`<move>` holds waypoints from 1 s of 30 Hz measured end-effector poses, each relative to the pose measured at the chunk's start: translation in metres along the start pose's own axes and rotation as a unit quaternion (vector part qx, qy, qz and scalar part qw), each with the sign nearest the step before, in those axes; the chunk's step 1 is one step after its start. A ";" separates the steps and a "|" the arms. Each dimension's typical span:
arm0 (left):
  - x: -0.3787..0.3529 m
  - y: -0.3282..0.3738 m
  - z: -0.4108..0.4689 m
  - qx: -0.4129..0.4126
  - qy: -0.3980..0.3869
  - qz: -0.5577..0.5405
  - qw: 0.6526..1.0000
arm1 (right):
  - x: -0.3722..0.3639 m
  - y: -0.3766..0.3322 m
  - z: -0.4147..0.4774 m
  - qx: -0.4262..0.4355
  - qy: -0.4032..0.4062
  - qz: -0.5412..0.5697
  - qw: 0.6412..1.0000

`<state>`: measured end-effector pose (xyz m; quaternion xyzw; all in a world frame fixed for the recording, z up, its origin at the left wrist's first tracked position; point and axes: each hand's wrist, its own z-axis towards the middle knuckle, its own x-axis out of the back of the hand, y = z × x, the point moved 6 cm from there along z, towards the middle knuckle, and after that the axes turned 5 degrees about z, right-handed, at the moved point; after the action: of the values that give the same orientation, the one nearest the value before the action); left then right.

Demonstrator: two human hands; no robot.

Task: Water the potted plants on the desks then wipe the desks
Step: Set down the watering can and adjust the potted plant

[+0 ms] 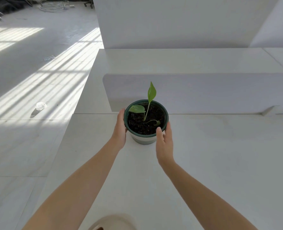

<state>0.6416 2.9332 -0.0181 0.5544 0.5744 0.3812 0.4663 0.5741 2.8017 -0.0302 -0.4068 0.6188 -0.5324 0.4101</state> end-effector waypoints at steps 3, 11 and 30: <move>0.003 -0.011 -0.004 0.001 0.018 0.003 1.000 | -0.003 -0.003 0.014 -0.014 -0.007 0.017 1.000; 0.016 -0.022 -0.011 -0.006 0.061 0.018 0.998 | 0.015 -0.009 0.018 -0.049 0.063 -0.018 0.997; 0.070 0.028 -0.135 -0.056 0.162 0.074 0.982 | 0.046 -0.038 -0.074 -0.050 -0.059 -0.104 0.992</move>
<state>0.5231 3.0156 0.0379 0.4994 0.5772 0.5308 0.3683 0.4920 2.7785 0.0117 -0.5196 0.5737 -0.5158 0.3673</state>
